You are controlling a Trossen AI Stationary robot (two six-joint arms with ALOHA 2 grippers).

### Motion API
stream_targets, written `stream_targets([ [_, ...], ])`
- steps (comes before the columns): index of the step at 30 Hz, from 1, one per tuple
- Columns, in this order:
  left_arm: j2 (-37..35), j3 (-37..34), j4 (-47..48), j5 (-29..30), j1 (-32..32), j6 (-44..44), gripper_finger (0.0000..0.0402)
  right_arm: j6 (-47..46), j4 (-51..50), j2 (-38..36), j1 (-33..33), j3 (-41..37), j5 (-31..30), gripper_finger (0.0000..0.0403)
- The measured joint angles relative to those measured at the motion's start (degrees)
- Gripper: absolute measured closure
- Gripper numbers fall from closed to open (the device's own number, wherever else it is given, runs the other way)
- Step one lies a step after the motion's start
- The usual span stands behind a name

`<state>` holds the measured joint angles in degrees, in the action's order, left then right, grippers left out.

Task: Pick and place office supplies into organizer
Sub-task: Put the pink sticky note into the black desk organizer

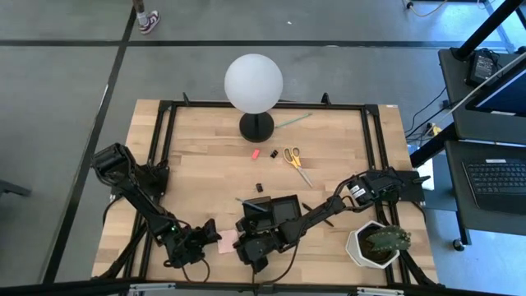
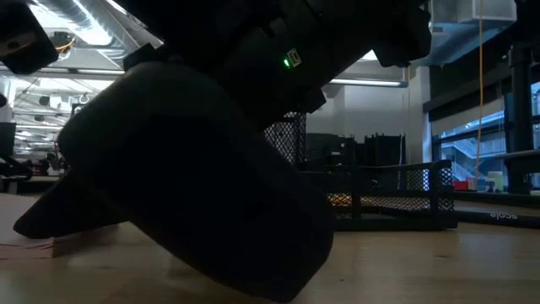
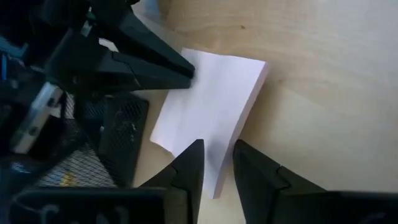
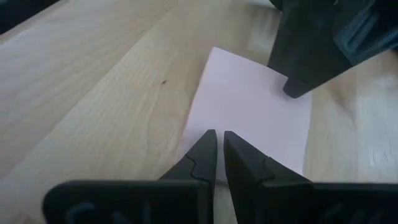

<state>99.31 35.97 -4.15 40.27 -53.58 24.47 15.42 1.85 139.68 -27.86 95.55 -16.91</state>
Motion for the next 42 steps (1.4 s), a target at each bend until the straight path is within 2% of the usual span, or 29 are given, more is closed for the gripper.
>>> stream_targets([
  [10, 0.2, 0.6, -1.8, 1.1, 0.0, 7.0, 0.0352, 0.0, 0.3, 0.0, 0.0, 0.0, 0.0, 0.0366],
  [17, 0.5, 3.3, -0.4, 1.3, 0.1, 7.2, 0.0389, -2.7, 0.3, 0.0, -0.1, 0.0, 0.0, 0.0366],
  [21, 0.6, 3.7, -0.5, 0.9, 0.0, 4.0, 0.0392, -9.4, 0.3, -0.8, -0.1, -0.2, 0.4, 0.0366],
  [26, 0.6, 3.8, -0.8, 1.0, -0.8, 0.2, 0.0395, -13.5, 1.0, -2.4, -0.1, -0.4, 0.8, 0.0365],
  [36, -1.2, 4.6, -2.2, 7.7, -5.2, -9.7, 0.0395, -16.8, 1.5, -12.7, -1.7, -0.3, 0.5, 0.0366],
  [38, -2.3, 5.8, -2.3, 8.9, -5.8, -12.0, 0.0396, -18.2, -0.2, -15.9, -2.1, -0.2, 0.4, 0.0366],
  [42, -5.4, 8.5, -2.2, 10.2, -5.4, -15.1, 0.0396, -20.1, -9.8, -21.8, -2.7, -0.4, 0.3, 0.0366],
])
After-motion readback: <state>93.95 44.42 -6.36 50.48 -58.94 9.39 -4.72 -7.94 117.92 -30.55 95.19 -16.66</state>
